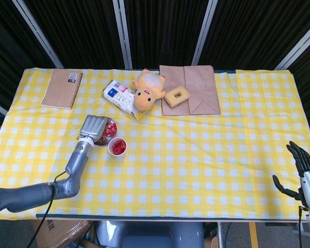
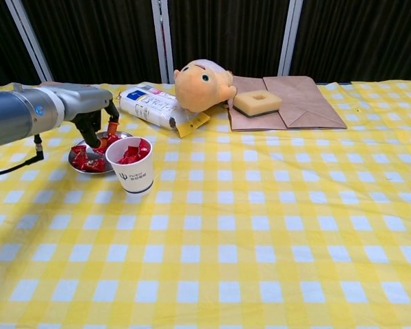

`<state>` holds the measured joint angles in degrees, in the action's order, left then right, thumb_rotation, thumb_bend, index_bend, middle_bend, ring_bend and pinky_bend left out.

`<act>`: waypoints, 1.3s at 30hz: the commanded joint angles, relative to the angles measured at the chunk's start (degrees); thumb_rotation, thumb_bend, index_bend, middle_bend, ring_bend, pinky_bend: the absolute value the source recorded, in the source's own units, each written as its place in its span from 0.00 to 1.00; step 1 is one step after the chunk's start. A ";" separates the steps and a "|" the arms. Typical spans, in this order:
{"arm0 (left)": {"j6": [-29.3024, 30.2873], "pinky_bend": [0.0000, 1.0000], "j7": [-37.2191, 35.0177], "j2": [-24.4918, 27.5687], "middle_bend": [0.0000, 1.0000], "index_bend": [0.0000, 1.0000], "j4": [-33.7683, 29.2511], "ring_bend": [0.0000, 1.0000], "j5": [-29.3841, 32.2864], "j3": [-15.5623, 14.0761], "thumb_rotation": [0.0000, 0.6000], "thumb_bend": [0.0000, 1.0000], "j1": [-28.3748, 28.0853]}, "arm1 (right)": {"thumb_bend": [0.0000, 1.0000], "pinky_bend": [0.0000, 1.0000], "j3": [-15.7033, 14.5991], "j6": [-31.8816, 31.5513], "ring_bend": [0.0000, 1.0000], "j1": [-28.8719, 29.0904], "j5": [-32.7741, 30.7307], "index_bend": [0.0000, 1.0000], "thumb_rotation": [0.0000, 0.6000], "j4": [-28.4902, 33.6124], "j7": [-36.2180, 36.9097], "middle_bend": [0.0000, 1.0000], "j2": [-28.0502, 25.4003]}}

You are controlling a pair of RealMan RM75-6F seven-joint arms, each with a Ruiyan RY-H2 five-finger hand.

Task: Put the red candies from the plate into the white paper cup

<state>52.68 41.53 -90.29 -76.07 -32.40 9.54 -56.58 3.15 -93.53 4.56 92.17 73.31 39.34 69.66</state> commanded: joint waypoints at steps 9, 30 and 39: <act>4.00 0.99 -4.81 10.80 0.95 0.53 -19.78 1.00 -10.06 0.62 1.00 0.45 2.95 | 0.42 0.00 -0.04 -0.11 0.00 -0.01 0.15 0.00 1.00 -0.01 -0.17 0.00 0.06; 4.36 0.99 -0.54 9.48 0.95 0.51 -21.78 1.00 -5.89 -1.69 1.00 0.44 0.52 | 0.42 0.00 -0.01 -0.53 0.00 -0.05 0.39 0.00 1.00 0.05 0.48 0.00 -0.13; 3.97 0.99 -0.42 7.87 0.95 0.50 -20.04 1.00 -5.07 -2.41 1.00 0.39 -0.05 | 0.42 0.00 0.00 -0.52 0.00 -0.07 0.32 0.00 1.00 0.05 0.48 0.00 -0.15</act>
<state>56.66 41.13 -82.35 -96.18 -37.51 7.18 -56.59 3.15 -94.05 4.48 92.49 73.35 39.82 69.51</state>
